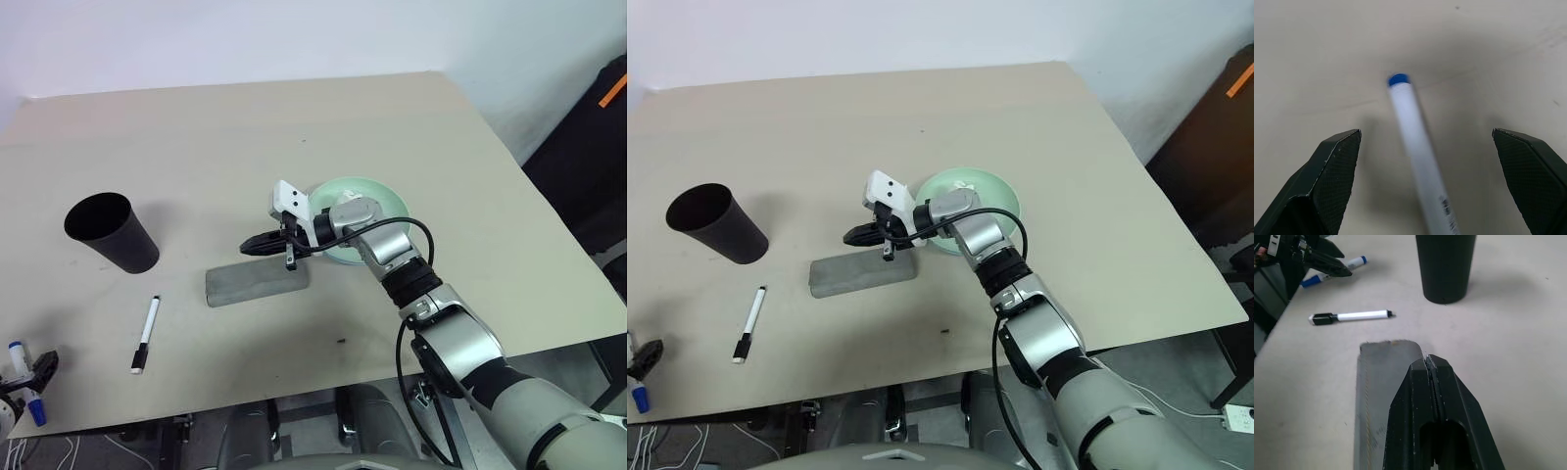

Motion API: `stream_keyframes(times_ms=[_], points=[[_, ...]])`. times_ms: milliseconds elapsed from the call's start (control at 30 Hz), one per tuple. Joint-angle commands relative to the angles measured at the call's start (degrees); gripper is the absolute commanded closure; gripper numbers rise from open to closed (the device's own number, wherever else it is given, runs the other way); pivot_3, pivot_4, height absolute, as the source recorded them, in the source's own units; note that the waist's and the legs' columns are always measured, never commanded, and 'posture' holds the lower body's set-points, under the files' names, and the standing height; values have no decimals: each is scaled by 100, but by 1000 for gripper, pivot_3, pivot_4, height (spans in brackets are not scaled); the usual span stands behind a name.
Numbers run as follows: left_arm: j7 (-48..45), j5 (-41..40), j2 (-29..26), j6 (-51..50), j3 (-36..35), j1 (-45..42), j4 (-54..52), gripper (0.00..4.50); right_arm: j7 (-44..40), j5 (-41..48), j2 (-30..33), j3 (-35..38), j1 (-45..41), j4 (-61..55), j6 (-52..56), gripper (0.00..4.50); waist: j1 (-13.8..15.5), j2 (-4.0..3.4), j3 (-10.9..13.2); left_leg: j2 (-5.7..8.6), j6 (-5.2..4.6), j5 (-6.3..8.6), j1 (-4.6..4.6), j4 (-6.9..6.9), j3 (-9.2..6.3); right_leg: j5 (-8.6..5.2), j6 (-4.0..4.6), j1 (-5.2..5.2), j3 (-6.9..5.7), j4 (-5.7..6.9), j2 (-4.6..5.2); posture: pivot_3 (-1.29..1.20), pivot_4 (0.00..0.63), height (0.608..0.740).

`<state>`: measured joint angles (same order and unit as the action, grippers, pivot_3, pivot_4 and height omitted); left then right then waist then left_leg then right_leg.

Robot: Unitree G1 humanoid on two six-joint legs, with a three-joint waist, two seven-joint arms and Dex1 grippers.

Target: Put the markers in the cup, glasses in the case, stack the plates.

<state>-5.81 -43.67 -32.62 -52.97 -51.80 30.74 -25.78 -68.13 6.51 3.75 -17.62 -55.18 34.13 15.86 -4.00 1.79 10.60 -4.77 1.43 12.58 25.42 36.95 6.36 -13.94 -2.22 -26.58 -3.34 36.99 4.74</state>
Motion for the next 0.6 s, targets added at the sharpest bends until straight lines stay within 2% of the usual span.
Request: stream_keyframes(times_ms=[33, 367, 400, 600], points=[[60, 138, -161, -235, -21, -121, 116, 556, 70, -10, 28, 20, -18, -258, -85, 4500, -2, -1, 1, -1, 1, 0, 0, 0, 0, 0, 0, -1, 0, 2, -1, 0, 150, 735], [164, 484, -331, -764, -12, -385, 275, 4113, 245, -173, 85, 17, -28, -131, -214, 4500, -11, -7, 2, -1, 2, -1, -6, -2, -3, 6, 9, -6, 2, 12, -6, 0, 150, 735], [151, 512, -338, -761, 5, -429, 289, 4221, 245, -149, 79, 40, -47, -128, -204, 4500, -11, -7, 3, -1, 2, -1, -6, -3, -3, 6, 10, -6, 2, 13, -6, 0, 150, 735], [-153, 582, -256, -353, 249, -750, 241, 4221, -67, 255, 152, 268, 63, -446, -135, 4500, 16, -10, 5, -1, 2, -1, -7, -10, -10, 16, 25, -8, -3, 18, -8, 0, 150, 735]])
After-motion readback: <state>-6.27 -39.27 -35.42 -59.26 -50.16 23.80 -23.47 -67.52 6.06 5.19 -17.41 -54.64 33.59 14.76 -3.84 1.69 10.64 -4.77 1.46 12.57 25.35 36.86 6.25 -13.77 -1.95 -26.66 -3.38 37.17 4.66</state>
